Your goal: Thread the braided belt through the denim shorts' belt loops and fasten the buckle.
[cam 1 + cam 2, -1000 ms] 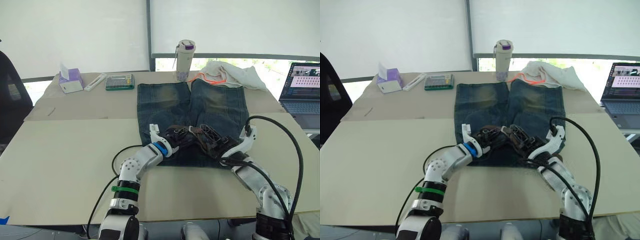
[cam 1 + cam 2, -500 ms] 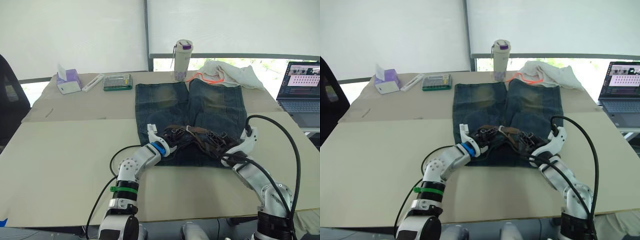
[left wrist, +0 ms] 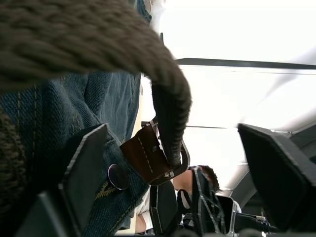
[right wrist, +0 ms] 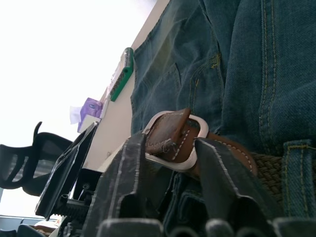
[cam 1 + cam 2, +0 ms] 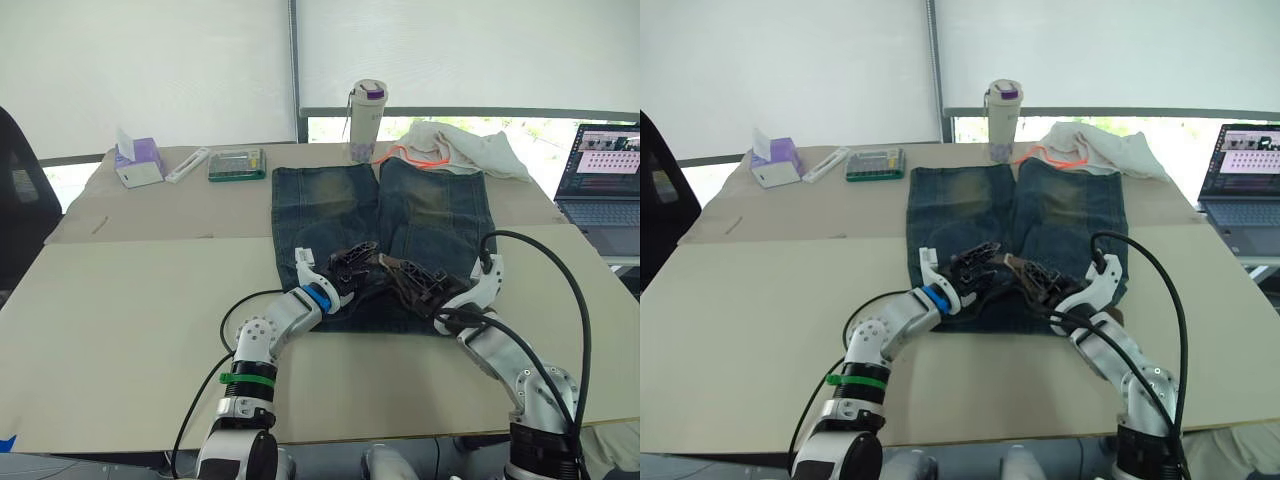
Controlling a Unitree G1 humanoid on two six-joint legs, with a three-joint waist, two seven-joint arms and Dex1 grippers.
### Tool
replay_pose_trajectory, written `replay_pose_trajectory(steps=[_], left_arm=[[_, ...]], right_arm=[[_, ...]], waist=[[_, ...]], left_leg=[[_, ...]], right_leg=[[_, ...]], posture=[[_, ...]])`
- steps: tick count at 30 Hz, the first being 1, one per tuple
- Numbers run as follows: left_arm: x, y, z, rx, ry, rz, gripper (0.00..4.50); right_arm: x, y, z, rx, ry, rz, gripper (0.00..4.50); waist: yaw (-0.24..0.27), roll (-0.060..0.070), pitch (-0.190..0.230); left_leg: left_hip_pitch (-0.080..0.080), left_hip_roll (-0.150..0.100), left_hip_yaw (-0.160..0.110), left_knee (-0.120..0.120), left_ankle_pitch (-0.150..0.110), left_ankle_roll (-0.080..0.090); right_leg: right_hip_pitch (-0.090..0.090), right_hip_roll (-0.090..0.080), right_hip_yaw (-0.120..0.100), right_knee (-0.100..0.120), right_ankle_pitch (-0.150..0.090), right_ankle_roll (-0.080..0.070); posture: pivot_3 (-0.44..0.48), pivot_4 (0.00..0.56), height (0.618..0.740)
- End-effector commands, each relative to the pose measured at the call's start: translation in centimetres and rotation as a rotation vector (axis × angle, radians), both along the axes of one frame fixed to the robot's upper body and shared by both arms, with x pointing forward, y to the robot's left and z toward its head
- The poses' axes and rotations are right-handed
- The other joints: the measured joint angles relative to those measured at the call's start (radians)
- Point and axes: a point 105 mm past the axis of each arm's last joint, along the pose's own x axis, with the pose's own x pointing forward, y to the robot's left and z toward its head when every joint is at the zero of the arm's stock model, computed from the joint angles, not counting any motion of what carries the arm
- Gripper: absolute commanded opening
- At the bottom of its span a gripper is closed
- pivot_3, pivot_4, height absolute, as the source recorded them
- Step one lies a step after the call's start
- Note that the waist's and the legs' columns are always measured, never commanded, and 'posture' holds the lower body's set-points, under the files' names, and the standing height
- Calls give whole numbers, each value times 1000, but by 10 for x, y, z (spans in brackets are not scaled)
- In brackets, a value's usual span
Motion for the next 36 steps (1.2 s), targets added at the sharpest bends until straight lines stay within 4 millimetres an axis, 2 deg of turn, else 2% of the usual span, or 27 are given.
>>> replay_pose_trajectory(steps=[1, 13, 16, 18, 20, 24, 27, 30, 36], left_arm=[[-4, -32, 39, -71, -87, -79, 4430], [-4, -31, 39, -71, -90, -73, 4430], [-3, -30, 39, -69, -91, -70, 4500], [-3, -30, 39, -67, -93, -69, 4500], [-4, -28, 39, -48, -115, -71, 4500], [-16, -26, 48, 84, -295, -124, 4500], [-36, -23, 53, 247, -551, -215, 4500], [-53, -14, 46, 378, -741, -294, 4500], [-60, 14, 25, 676, -1079, -271, 4500]], right_arm=[[2, 4, 15, 36, -41, 12, 1654], [12, 12, 10, 23, 1, 35, 1654], [12, 11, 12, 32, -14, 34, 864], [12, 11, 14, 36, -17, 33, 146], [12, 10, 15, 34, -22, 33, 21], [11, 5, 19, 27, -33, 16, 21], [10, -7, 24, 4, -52, -9, 21], [7, -20, 32, -29, -78, -19, 21], [-7, -40, 29, -186, -76, 35, 21]], waist=[[0, 0, 0], [0, 0, 0], [0, 0, 0], [0, 0, 0], [0, 0, 0], [1, 0, 0], [-3, 1, 0], [-5, 2, -1], [-2, 2, -1]], left_leg=[[0, 0, 0, 0, 0, 0], [0, 0, 0, 0, 0, 0], [0, 0, 0, 0, 0, 0], [0, 0, 0, 0, 0, 0], [0, 0, 0, 0, 0, 0], [-1, 0, 0, 0, 0, 0], [-2, 0, 0, 0, 0, 0], [-1, 0, 1, -2, 0, 0], [-1, 2, 1, -2, 0, 0]], right_leg=[[0, 0, 0, 0, 0, 0], [0, 0, 0, 0, 0, 0], [0, 0, 0, 0, 0, 0], [0, 0, 0, 0, 0, 0], [0, 0, 0, 0, 0, 0], [0, 0, 0, 0, 0, 0], [-1, 0, 0, -1, 0, 0], [-1, 0, 0, 0, 0, -1], [-1, 1, 0, -1, -1, -3]], posture=[[0, 150, 740], [0, 150, 740], [0, 150, 740], [0, 150, 740], [0, 150, 740], [0, 150, 740], [0, 150, 740], [0, 150, 740], [0, 150, 740]])
